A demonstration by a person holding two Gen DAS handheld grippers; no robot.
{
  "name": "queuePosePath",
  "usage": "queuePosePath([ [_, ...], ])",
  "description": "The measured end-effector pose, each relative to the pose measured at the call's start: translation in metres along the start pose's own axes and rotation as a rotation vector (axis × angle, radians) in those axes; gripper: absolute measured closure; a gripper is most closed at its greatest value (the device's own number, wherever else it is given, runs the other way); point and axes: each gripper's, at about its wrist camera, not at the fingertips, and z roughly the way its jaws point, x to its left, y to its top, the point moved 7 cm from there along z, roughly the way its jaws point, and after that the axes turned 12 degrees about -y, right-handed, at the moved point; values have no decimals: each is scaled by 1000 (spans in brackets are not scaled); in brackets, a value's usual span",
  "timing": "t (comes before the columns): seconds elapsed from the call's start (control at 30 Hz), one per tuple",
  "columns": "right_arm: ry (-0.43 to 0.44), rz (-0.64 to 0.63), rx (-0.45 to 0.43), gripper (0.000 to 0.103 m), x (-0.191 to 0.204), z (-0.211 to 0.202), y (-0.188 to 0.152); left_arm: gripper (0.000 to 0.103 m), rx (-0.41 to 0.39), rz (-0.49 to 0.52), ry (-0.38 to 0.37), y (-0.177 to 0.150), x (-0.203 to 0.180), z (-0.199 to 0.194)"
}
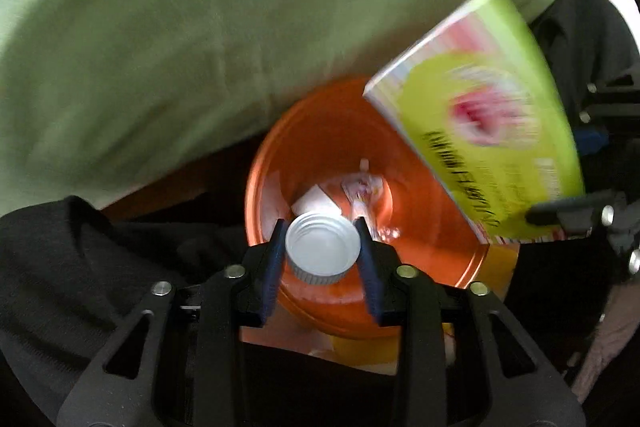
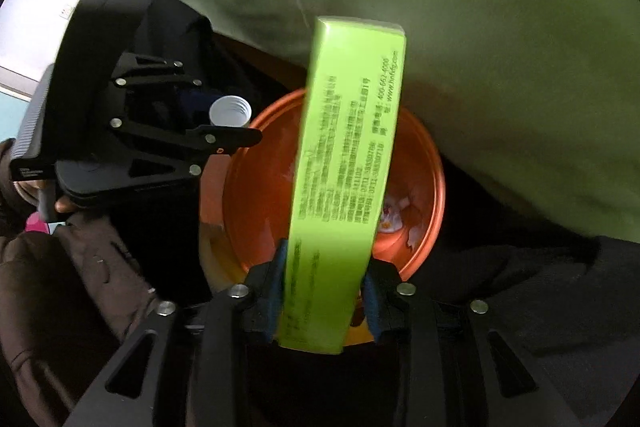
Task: Collect trash
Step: 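Open both tools to drop the cap and green box into the bucket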
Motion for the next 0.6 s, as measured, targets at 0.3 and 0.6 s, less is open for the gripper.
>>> queuePosePath([
  [0.3, -39, -16, -67, 43, -15, -18, -1, 27, -9, -5, 3, 3, 6, -3],
  [0.6, -18, 101, -451, 31, -55, -132, 34, 27, -256, 6, -32, 18, 16, -88],
])
